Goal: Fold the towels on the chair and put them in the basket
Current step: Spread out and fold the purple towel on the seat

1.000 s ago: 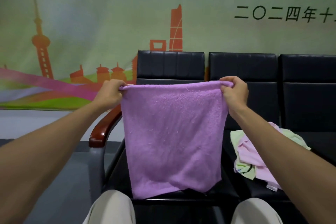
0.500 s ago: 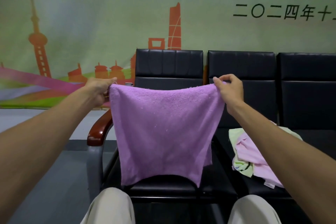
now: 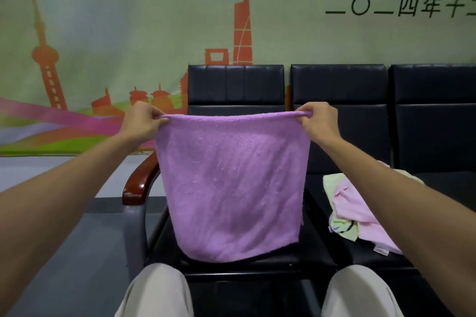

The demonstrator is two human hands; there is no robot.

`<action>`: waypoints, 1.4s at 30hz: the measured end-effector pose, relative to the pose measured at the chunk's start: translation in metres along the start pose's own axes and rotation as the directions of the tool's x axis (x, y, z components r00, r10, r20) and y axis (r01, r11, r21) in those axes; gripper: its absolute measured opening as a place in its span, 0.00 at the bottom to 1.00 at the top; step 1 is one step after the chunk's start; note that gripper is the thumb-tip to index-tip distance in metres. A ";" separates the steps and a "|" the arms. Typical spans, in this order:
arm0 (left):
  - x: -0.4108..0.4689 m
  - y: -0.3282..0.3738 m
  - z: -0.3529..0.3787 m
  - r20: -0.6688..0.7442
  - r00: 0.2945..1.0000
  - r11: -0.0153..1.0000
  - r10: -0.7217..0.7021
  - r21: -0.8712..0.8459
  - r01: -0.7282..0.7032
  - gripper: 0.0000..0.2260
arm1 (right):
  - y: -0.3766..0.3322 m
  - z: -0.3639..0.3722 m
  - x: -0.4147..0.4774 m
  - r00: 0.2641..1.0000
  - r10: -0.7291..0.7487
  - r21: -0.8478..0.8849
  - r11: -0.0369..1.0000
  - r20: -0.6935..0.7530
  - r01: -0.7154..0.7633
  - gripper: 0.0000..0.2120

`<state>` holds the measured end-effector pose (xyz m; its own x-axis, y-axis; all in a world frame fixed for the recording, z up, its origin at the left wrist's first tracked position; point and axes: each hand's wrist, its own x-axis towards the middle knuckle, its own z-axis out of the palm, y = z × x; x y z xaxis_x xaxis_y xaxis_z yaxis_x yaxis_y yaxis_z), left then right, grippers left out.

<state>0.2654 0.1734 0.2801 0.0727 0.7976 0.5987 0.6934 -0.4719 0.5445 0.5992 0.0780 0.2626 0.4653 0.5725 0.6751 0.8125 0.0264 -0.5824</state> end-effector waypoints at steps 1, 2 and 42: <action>0.000 0.000 0.002 -0.028 0.999 1.000 0.016 0.024 -0.016 0.11 | 0.001 0.000 0.001 0.999 -0.026 -0.044 0.999 -0.033 0.024 0.05; 0.000 0.000 0.003 -0.041 0.999 0.999 0.027 0.036 -0.025 0.11 | 0.002 -0.001 0.002 0.997 -0.044 -0.088 0.995 -0.064 0.038 0.05; -0.016 -0.123 0.197 0.191 0.899 0.764 -0.395 -0.475 0.437 0.07 | 0.135 0.116 -0.023 0.939 0.298 -0.131 0.952 0.172 -0.277 0.04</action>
<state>0.3203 0.2921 0.0879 -0.0715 0.9749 0.2107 0.2215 -0.1904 0.9564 0.6577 0.1630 0.1157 0.6181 0.6868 0.3825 0.6902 -0.2411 -0.6823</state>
